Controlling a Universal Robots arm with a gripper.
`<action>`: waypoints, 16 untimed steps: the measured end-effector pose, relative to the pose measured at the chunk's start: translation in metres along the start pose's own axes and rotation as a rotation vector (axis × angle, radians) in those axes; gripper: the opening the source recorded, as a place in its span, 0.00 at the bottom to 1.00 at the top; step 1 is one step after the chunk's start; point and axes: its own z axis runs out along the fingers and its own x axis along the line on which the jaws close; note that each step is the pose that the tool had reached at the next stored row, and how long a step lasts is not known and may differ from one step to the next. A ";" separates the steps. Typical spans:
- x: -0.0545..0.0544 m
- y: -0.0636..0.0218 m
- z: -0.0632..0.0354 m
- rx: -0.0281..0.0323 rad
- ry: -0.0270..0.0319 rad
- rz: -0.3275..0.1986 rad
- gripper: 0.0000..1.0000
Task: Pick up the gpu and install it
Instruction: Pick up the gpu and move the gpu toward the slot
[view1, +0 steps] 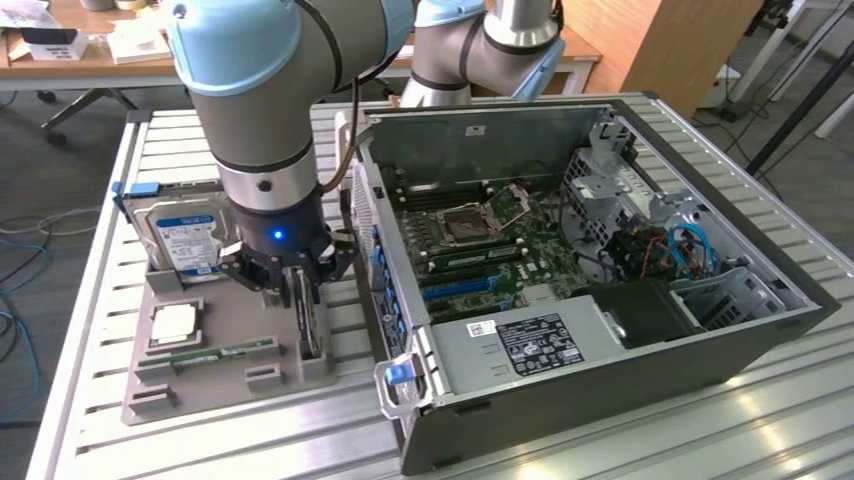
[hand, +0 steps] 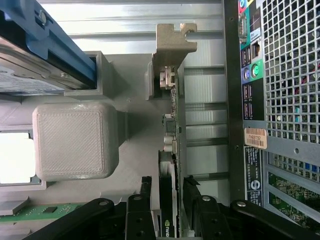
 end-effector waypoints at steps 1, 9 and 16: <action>0.000 0.0000 0.0007 -0.0003 -0.0003 0.000 0.39; 0.000 0.0000 0.0006 0.0000 0.0000 0.000 0.39; 0.000 0.0000 0.0006 0.0000 -0.0001 0.000 0.37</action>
